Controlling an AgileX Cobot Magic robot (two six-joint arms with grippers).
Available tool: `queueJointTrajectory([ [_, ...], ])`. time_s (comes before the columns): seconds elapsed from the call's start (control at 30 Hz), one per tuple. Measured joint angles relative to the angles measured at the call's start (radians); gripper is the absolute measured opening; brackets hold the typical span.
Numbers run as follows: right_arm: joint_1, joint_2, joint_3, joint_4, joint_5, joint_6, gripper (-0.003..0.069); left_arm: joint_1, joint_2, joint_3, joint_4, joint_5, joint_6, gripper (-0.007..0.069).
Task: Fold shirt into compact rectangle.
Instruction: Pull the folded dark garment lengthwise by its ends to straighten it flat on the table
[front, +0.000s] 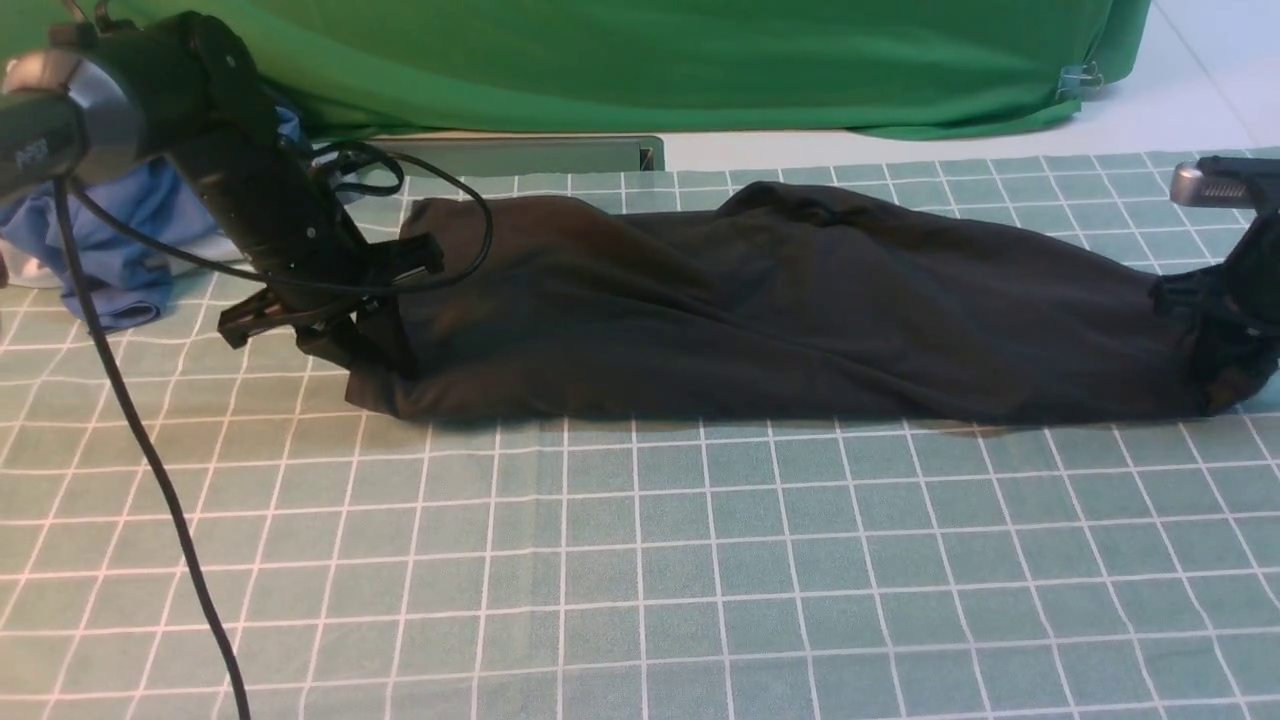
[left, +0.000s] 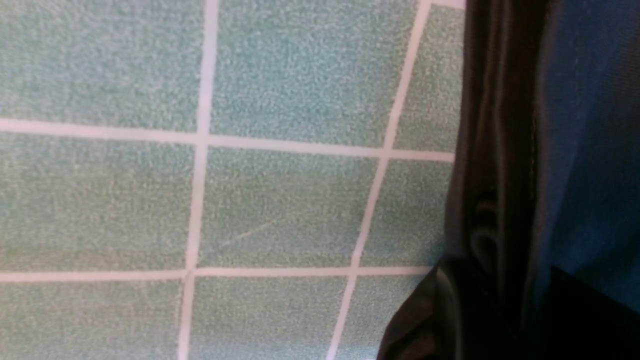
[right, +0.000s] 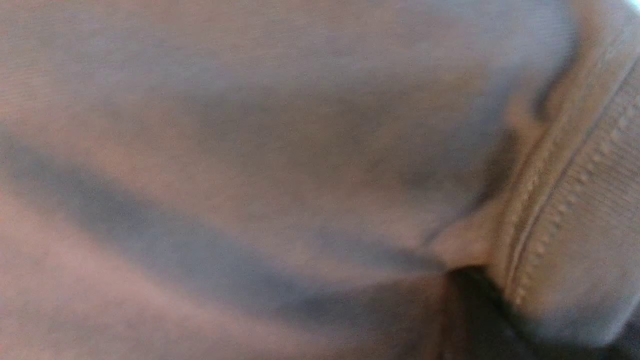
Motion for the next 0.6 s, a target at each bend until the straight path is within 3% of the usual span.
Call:
queueJointTrajectory([
  [0.03,0.004,-0.001,0.000,0.003,0.036,-0.012,0.0053,-0.001,-0.007,0.001,0.010,-0.001,-0.015,0.0090],
  [0.27,0.012,-0.088,0.029,0.015,0.166,-0.031,0.0040,-0.001,-0.135,0.062,0.037,-0.006,-0.051,0.0090],
  [0.5,0.012,-0.377,0.357,0.019,0.077,-0.027,0.0040,-0.002,-0.386,0.475,0.029,-0.024,-0.080,0.0090],
  [0.6,0.012,-0.516,0.516,0.014,-0.014,-0.020,0.0038,-0.002,-0.501,0.675,0.020,-0.119,-0.087,0.0090],
])
